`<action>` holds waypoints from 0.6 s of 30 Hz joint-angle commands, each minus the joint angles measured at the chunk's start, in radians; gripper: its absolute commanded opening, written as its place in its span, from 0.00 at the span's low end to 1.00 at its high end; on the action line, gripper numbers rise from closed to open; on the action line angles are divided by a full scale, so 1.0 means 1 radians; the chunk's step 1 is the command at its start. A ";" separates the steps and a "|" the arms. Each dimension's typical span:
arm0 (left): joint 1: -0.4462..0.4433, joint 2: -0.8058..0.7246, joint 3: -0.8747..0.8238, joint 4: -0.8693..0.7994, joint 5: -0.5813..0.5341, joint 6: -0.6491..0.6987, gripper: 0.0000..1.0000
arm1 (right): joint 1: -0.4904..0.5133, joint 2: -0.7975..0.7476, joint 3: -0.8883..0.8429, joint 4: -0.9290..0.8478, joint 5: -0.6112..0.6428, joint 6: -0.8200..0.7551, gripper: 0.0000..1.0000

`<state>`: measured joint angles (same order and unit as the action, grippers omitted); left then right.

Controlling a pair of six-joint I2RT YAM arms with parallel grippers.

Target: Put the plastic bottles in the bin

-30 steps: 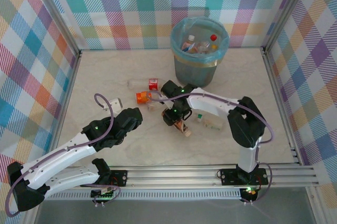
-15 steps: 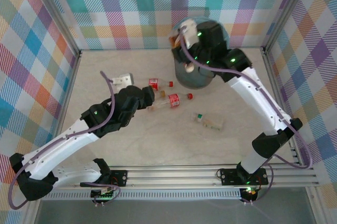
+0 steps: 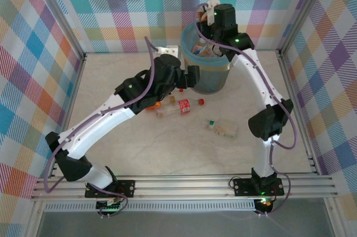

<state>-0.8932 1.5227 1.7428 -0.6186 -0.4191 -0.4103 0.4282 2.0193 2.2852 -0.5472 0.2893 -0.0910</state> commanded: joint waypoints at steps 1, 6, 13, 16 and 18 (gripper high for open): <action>0.013 0.023 0.050 -0.056 0.040 -0.002 0.96 | -0.029 0.042 0.076 -0.063 0.105 0.043 0.55; 0.014 0.013 0.022 -0.056 0.056 -0.033 0.96 | -0.076 0.066 0.044 -0.078 0.098 0.117 0.59; 0.014 -0.009 -0.041 -0.049 0.049 -0.061 0.96 | -0.094 0.099 0.046 -0.095 0.113 0.131 0.62; 0.013 -0.007 -0.046 -0.051 0.051 -0.065 0.96 | -0.095 0.115 0.046 -0.079 0.131 0.115 0.62; 0.014 -0.007 -0.048 -0.055 0.052 -0.065 0.96 | -0.099 0.125 0.052 -0.080 0.128 0.109 0.62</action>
<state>-0.8928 1.5452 1.6993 -0.6601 -0.3744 -0.4599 0.3275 2.1178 2.3039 -0.6342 0.3969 0.0151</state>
